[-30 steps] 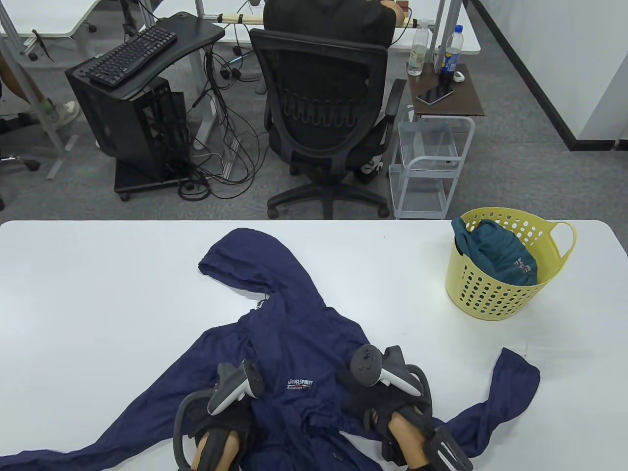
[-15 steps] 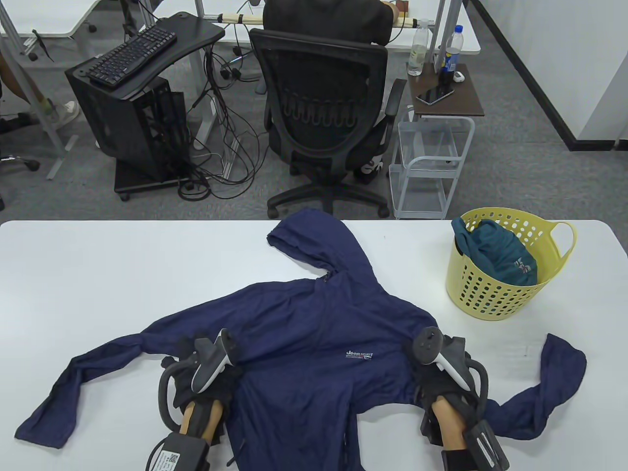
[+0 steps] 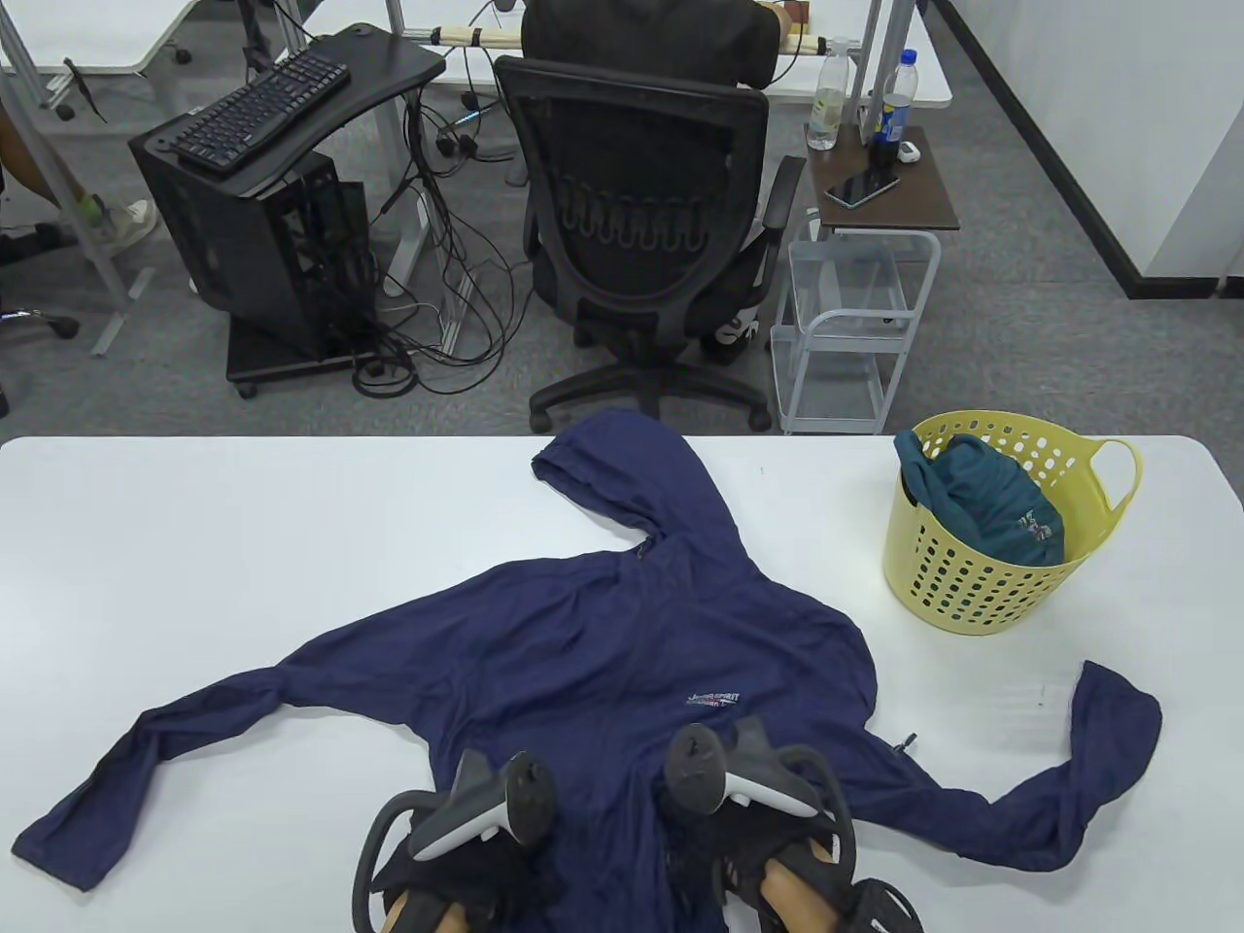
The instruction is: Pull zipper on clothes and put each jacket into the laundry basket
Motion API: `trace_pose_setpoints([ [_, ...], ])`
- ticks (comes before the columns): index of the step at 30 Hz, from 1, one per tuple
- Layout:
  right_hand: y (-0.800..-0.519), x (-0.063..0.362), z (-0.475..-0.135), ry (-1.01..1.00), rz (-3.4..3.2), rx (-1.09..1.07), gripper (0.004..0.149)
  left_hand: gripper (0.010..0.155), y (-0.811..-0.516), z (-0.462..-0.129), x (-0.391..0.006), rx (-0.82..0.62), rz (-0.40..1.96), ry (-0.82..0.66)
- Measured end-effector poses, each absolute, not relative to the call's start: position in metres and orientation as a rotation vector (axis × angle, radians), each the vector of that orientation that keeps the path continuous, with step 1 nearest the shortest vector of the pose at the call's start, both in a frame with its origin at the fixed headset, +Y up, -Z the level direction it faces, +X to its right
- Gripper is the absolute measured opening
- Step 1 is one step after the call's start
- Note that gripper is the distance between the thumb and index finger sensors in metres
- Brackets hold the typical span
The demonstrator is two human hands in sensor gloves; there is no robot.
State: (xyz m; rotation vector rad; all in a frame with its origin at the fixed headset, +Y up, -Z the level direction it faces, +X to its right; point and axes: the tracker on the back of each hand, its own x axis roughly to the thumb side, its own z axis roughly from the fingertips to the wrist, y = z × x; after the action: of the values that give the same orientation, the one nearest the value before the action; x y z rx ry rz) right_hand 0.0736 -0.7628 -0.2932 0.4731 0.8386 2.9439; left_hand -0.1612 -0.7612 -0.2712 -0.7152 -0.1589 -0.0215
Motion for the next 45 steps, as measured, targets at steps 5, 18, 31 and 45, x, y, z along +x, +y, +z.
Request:
trace_pose_setpoints([
  [5,-0.775,0.102,-0.31,0.864,2.926,0.265,0.088,0.092,-0.781,-0.297,-0.183,-0.794,0.084,-0.089],
  [18,-0.776,0.198,-0.334,0.565,2.997,-0.101,0.067,0.089,-0.775,-0.309,-0.237,-0.35,-0.035,0.142],
  [31,-0.741,0.076,-0.256,0.786,2.713,0.786,0.066,0.058,-0.721,-0.241,-0.156,-0.441,0.215,-0.511],
  [45,-0.786,0.146,-0.305,0.93,2.805,0.303,0.088,0.106,-0.785,-0.269,-0.191,-0.765,-0.041,-0.124],
])
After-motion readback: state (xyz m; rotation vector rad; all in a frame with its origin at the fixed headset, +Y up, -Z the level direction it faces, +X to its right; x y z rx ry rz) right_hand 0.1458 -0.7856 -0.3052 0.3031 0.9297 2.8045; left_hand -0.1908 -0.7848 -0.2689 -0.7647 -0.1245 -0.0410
